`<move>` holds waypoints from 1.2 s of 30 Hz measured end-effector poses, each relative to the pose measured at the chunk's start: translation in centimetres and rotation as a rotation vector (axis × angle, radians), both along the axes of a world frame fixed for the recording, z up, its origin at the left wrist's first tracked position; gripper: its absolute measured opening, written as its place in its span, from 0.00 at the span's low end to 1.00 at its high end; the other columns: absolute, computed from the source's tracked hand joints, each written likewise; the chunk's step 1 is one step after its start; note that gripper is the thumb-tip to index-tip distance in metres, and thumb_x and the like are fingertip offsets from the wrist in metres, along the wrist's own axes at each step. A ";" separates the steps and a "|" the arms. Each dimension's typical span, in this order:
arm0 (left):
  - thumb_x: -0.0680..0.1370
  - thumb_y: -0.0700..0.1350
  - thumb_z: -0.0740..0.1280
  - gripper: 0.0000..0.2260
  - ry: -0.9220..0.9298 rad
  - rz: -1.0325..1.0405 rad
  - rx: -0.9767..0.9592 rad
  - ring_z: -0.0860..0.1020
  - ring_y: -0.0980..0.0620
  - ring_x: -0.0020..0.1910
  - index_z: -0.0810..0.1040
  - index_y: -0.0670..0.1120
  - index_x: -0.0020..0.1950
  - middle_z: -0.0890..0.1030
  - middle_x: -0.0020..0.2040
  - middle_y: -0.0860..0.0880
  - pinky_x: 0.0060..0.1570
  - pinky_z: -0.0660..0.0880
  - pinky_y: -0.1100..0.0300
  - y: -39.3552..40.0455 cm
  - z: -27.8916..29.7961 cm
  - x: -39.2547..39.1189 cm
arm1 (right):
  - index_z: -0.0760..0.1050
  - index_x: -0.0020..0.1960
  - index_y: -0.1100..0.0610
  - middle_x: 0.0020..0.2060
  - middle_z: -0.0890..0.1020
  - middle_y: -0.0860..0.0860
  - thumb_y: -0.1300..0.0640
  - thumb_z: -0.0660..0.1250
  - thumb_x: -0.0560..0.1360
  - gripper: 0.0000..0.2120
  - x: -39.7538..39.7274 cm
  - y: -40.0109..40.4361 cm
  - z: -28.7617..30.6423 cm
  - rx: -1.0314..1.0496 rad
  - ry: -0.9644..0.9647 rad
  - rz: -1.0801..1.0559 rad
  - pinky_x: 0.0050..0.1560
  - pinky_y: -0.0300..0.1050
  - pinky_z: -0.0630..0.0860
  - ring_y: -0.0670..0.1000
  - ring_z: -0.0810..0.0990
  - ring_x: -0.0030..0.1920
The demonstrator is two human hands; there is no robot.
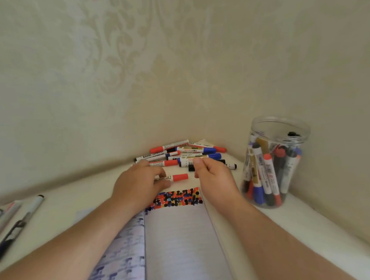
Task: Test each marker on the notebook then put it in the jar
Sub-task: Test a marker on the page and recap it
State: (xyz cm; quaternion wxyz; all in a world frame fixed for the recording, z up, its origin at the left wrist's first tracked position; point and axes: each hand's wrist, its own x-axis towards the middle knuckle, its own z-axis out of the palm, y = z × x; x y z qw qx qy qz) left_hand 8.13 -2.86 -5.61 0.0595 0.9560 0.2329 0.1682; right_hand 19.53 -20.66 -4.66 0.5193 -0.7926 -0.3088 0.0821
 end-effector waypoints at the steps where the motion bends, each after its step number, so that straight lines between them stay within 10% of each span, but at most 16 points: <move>1: 0.80 0.65 0.64 0.12 -0.041 -0.017 0.028 0.77 0.53 0.52 0.80 0.61 0.58 0.78 0.51 0.57 0.45 0.73 0.55 -0.3 0.2 -0.2 | 0.77 0.45 0.57 0.41 0.82 0.56 0.42 0.57 0.86 0.22 0.0 0.0 0.0 0.010 0.001 0.002 0.40 0.46 0.72 0.48 0.75 0.39; 8: 0.82 0.50 0.68 0.15 -0.239 -0.312 0.006 0.78 0.62 0.54 0.78 0.60 0.69 0.82 0.59 0.62 0.50 0.74 0.63 -2.2 2.6 -2.6 | 0.82 0.46 0.49 0.35 0.82 0.37 0.41 0.60 0.85 0.18 -0.4 0.1 0.4 0.194 0.065 0.191 0.42 0.32 0.73 0.35 0.80 0.41; 12: 0.75 0.34 0.64 0.24 -0.331 -0.384 -0.350 0.82 0.61 0.49 0.79 0.60 0.62 0.84 0.52 0.63 0.49 0.76 0.64 -3.9 3.6 -3.7 | 0.80 0.63 0.48 0.32 0.75 0.54 0.44 0.69 0.79 0.15 -1.3 0.9 -0.1 0.251 0.085 0.478 0.38 0.46 0.74 0.47 0.73 0.35; 15: 0.75 0.37 0.65 0.18 -0.397 -0.470 -0.610 0.82 0.51 0.39 0.79 0.56 0.59 0.84 0.44 0.57 0.40 0.78 0.52 -5.1 4.1 -4.0 | 0.77 0.66 0.50 0.30 0.66 0.53 0.43 0.70 0.78 0.20 -1.7 1.0 0.0 0.342 0.142 0.549 0.31 0.41 0.60 0.46 0.62 0.29; 19: 0.81 0.34 0.67 0.26 -0.358 -0.477 -0.655 0.84 0.54 0.39 0.74 0.68 0.61 0.80 0.57 0.54 0.38 0.77 0.62 -5.2 4.8 -4.0 | 0.82 0.57 0.41 0.30 0.58 0.56 0.31 0.67 0.75 0.19 -1.9 0.5 0.6 0.463 0.323 0.622 0.28 0.39 0.58 0.46 0.59 0.27; 23: 0.79 0.36 0.70 0.30 -0.197 -0.435 -0.420 0.82 0.60 0.44 0.66 0.65 0.69 0.82 0.60 0.59 0.46 0.77 0.61 -4.4 4.4 -4.6 | 0.84 0.49 0.38 0.28 0.59 0.51 0.38 0.60 0.83 0.14 -2.8 0.5 0.7 0.418 0.366 0.660 0.28 0.42 0.54 0.47 0.56 0.27; 31: 0.85 0.49 0.60 0.01 -0.136 -0.352 -0.234 0.75 0.60 0.42 0.69 0.55 0.56 0.77 0.43 0.58 0.41 0.68 0.57 -3.9 1.9 -6.1 | 0.82 0.59 0.50 0.27 0.76 0.41 0.58 0.62 0.86 0.11 -4.2 0.9 0.6 0.334 0.251 0.490 0.32 0.35 0.67 0.41 0.71 0.28; 36: 0.85 0.55 0.55 0.07 -0.159 -0.379 -0.280 0.79 0.55 0.46 0.68 0.58 0.60 0.81 0.50 0.61 0.48 0.76 0.53 -4.1 0.2 -6.3 | 0.84 0.60 0.50 0.30 0.78 0.48 0.60 0.66 0.84 0.10 -4.4 1.2 0.2 0.283 0.260 0.496 0.30 0.38 0.71 0.46 0.74 0.31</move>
